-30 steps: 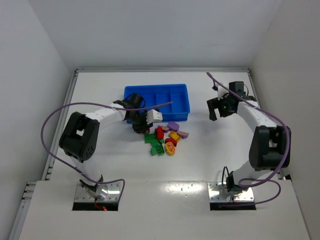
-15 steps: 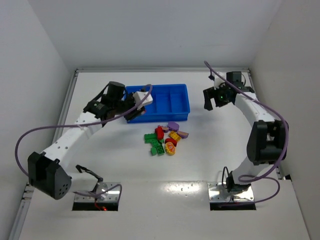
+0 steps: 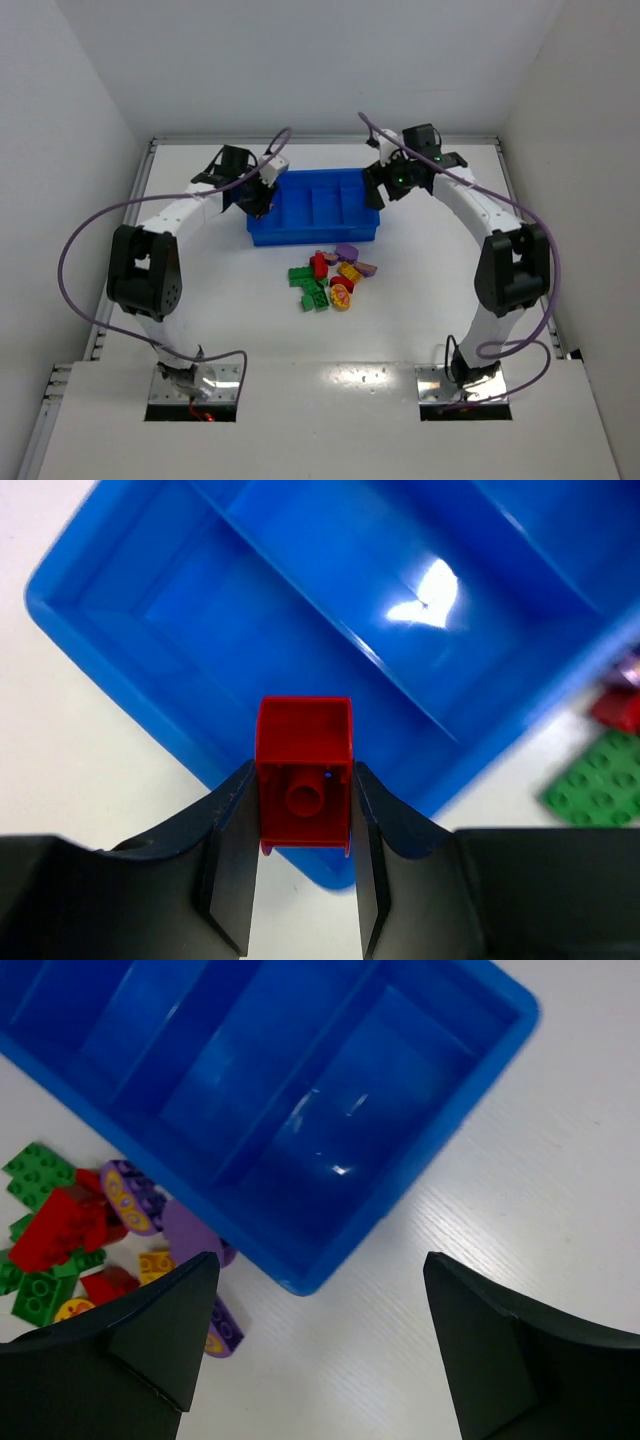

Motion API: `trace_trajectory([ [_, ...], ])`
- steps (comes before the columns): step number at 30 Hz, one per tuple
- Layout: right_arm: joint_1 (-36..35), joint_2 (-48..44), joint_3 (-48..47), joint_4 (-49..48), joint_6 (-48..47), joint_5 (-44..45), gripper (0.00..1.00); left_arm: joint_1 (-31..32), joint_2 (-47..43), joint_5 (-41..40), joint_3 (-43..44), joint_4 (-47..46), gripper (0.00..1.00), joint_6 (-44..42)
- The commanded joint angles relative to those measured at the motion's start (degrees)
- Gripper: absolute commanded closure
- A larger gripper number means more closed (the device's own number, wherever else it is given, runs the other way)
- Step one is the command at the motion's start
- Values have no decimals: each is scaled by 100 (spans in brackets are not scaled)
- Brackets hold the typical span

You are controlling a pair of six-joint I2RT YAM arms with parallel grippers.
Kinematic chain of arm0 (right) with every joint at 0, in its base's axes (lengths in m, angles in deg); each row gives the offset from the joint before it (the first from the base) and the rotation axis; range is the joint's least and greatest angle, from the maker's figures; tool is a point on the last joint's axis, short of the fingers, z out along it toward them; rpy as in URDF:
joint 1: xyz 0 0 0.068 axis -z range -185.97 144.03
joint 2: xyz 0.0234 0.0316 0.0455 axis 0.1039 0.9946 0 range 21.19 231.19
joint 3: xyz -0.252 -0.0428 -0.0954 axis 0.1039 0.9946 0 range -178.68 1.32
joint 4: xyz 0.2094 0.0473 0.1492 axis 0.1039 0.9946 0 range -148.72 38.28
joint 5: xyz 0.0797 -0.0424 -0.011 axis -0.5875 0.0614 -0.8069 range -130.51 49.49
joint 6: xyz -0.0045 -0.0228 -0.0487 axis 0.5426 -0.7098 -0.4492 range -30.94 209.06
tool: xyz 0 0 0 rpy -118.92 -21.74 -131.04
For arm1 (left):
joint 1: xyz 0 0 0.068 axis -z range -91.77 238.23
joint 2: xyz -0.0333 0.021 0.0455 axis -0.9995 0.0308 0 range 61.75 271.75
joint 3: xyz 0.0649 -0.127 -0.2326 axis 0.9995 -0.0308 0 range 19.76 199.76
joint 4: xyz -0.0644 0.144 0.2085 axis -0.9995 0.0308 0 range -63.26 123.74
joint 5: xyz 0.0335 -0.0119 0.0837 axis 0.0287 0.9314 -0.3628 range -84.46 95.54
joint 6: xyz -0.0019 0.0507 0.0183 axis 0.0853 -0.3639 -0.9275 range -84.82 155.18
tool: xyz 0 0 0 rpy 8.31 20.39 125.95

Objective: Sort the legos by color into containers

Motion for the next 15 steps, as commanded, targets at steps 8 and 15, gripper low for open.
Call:
trace_trajectory([
  [8, -647, -324, 560, 71, -1127, -431, 13, -465, 686, 743, 908, -355, 41, 463],
  [15, -1024, 106, -231, 861, -754, -537, 23, -887, -375, 569, 408, -1373, 21, 1709],
])
